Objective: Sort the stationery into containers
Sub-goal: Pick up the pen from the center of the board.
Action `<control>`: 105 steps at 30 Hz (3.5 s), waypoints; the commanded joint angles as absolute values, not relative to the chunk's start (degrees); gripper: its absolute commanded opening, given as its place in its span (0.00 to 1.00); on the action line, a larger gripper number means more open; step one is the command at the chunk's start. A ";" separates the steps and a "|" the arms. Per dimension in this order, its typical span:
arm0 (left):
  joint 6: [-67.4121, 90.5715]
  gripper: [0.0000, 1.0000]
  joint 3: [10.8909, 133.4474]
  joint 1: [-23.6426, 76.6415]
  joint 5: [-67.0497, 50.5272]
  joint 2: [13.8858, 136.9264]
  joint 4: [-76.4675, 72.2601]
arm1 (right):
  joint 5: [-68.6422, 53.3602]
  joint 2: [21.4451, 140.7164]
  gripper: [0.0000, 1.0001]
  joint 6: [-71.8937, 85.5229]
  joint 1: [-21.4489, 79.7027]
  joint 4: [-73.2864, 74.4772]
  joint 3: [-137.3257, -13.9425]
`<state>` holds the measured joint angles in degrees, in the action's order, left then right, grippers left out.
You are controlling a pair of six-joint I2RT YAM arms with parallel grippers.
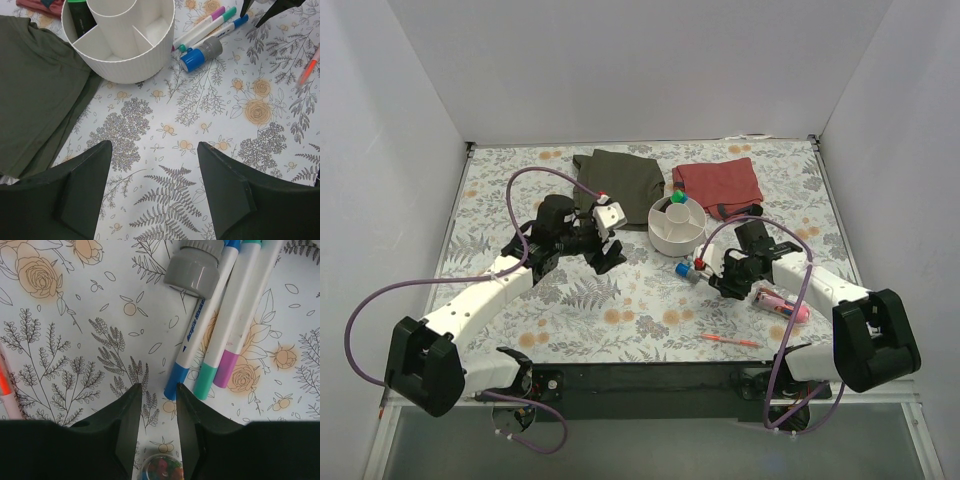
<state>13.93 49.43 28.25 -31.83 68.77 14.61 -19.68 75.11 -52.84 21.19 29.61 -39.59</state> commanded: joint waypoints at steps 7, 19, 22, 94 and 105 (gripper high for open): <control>14.59 0.69 49.48 28.30 -31.55 69.17 13.18 | -20.48 77.34 0.40 -53.70 21.80 25.32 -39.73; 15.11 0.69 51.41 28.39 -32.25 69.87 13.45 | -18.02 76.29 0.40 -53.35 22.15 21.54 -35.59; 15.38 0.69 51.33 28.30 -32.78 69.79 13.71 | -17.84 76.73 0.40 -53.26 22.15 20.66 -35.77; 28.30 0.25 78.05 40.61 -52.73 97.56 13.62 | -3.52 56.08 0.01 -85.87 44.56 27.33 -53.53; 28.57 0.33 79.36 41.31 -52.82 98.87 14.15 | -2.47 55.81 0.01 -89.90 45.53 26.90 -51.60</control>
